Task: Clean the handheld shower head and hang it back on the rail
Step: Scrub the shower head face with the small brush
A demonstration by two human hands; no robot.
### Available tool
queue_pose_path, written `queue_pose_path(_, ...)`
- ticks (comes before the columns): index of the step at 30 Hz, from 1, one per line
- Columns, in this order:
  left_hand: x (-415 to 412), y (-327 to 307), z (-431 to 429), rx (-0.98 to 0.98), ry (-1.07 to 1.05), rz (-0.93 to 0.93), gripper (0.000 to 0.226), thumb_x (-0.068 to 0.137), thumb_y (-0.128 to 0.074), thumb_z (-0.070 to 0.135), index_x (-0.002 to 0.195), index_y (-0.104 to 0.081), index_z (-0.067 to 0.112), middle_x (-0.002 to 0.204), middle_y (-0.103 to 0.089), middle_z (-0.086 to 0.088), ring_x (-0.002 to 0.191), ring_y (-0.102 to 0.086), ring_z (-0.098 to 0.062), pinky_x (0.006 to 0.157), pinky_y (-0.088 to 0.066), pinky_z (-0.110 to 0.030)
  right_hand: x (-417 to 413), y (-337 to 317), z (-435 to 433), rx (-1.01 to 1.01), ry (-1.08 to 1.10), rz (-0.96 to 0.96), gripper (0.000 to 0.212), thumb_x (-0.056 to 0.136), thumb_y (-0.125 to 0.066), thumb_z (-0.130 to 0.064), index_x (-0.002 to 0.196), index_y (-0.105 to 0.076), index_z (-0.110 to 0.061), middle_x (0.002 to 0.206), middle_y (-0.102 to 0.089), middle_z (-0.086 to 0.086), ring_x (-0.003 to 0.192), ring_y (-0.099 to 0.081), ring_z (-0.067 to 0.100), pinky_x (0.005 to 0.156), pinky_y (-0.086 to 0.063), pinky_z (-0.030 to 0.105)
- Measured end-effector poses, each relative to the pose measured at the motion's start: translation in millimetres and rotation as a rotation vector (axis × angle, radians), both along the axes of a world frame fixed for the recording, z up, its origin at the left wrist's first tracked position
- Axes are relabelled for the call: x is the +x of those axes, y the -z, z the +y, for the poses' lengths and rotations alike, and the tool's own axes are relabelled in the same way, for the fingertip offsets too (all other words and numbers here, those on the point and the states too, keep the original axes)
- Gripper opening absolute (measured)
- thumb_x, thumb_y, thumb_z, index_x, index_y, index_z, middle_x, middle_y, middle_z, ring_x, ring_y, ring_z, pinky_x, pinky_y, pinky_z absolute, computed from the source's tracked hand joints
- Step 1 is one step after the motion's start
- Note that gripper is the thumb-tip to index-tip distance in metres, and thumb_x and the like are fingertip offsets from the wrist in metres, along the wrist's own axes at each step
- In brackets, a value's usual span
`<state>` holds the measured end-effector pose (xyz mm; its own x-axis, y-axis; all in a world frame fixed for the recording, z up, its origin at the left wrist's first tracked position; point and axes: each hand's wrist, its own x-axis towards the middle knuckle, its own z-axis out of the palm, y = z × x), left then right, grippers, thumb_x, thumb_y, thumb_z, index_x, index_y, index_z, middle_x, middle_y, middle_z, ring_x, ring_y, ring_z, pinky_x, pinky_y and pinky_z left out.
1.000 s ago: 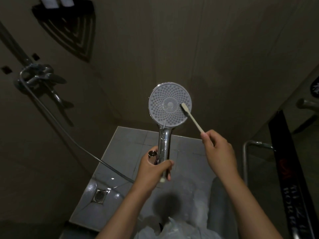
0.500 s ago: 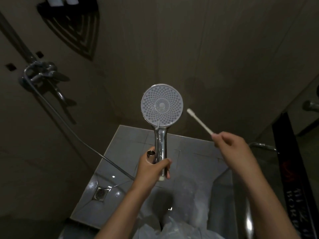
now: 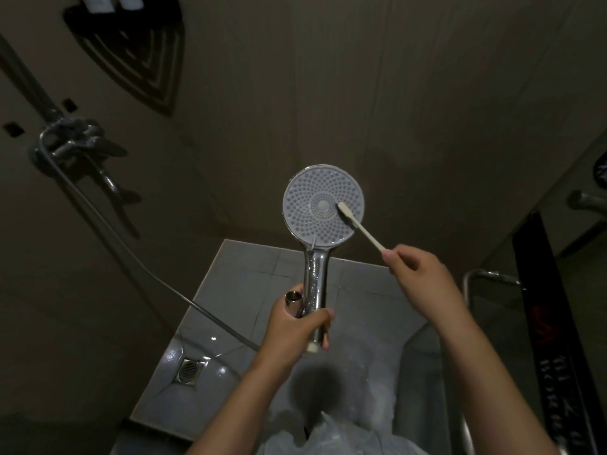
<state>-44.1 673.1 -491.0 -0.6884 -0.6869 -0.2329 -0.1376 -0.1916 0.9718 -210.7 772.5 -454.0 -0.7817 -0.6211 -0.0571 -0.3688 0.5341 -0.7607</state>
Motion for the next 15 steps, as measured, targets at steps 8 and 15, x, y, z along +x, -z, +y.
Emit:
queue_pose_path(8,5.3,3.2,-5.2,0.004,-0.032,-0.001,0.015,0.081,-0.063,-0.004,0.084,-0.051,0.005,0.065,-0.054,-0.016,0.04,-0.051,-0.021,0.035,-0.037,-0.017,0.1,2.8,3.6,0.016,-0.077,-0.081,0.042,0.093,-0.052,-0.031,0.054,-0.048,-0.02,0.049,-0.043,-0.004,0.053,-0.039,0.01,0.055,-0.029,0.028)
queue_pose_path(15,6.8,3.5,-9.7,0.006,-0.031,0.0,0.015,0.081,-0.063,-0.002,0.08,-0.051,0.007,0.062,-0.054,-0.013,0.04,-0.053,-0.018,0.037,-0.038,-0.018,-0.4,1.0,9.3,-0.016,-0.174,-0.133,0.04,0.092,-0.054,-0.032,0.054,-0.05,-0.018,0.042,-0.041,-0.011,0.046,-0.034,0.002,0.053,-0.027,0.026)
